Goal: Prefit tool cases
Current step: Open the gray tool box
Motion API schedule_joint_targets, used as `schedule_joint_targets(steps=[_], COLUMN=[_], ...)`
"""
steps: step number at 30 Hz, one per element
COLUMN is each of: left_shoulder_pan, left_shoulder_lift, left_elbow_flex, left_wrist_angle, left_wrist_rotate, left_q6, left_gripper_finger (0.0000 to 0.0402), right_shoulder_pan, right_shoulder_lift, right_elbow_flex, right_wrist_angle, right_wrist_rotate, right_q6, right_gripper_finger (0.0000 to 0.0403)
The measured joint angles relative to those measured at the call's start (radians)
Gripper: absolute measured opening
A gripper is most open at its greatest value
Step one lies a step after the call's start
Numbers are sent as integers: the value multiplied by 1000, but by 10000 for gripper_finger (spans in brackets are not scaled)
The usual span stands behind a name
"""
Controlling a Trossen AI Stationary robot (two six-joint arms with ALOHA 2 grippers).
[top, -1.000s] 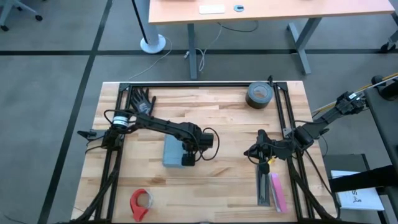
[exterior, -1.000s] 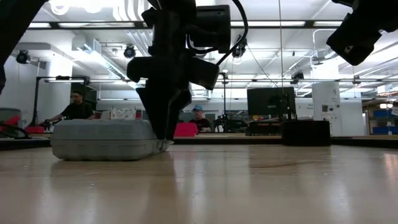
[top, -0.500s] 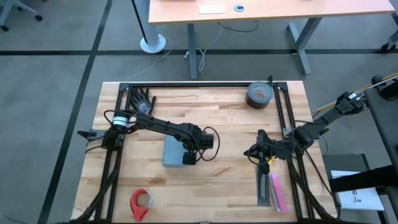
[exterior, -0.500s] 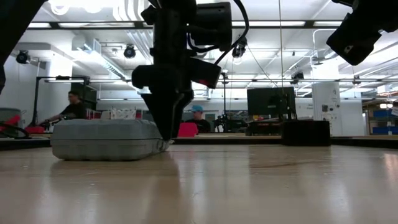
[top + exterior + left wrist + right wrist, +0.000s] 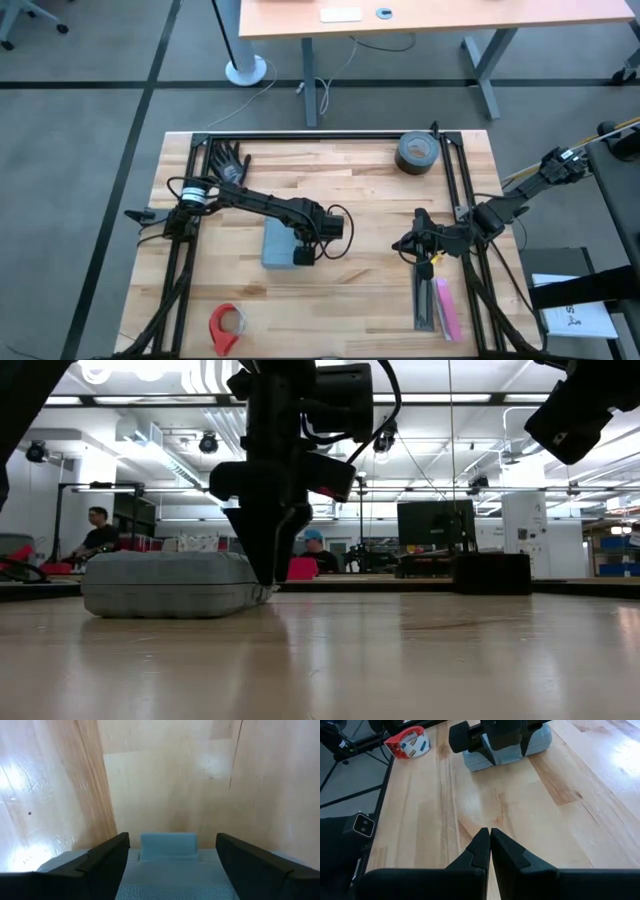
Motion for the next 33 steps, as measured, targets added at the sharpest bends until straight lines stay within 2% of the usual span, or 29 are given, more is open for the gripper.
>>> schedule_joint_targets(steps=[7, 23, 33], left_shoulder_pan=[7, 7, 7], left_shoulder_lift=[0, 1, 1], left_elbow_flex=[-5, -41, -61], left_wrist_angle=[5, -30, -56], left_wrist_rotate=[0, 2, 2], left_q6=[13, -2, 36], left_gripper_finger=[319, 278, 284], right_shoulder_pan=[0, 0, 0], right_shoulder_lift=[0, 0, 0], right_elbow_flex=[1, 1, 1], right_wrist_angle=[26, 37, 38], right_wrist_rotate=[0, 0, 0], right_q6=[-14, -19, -26], right_gripper_finger=[0, 0, 0])
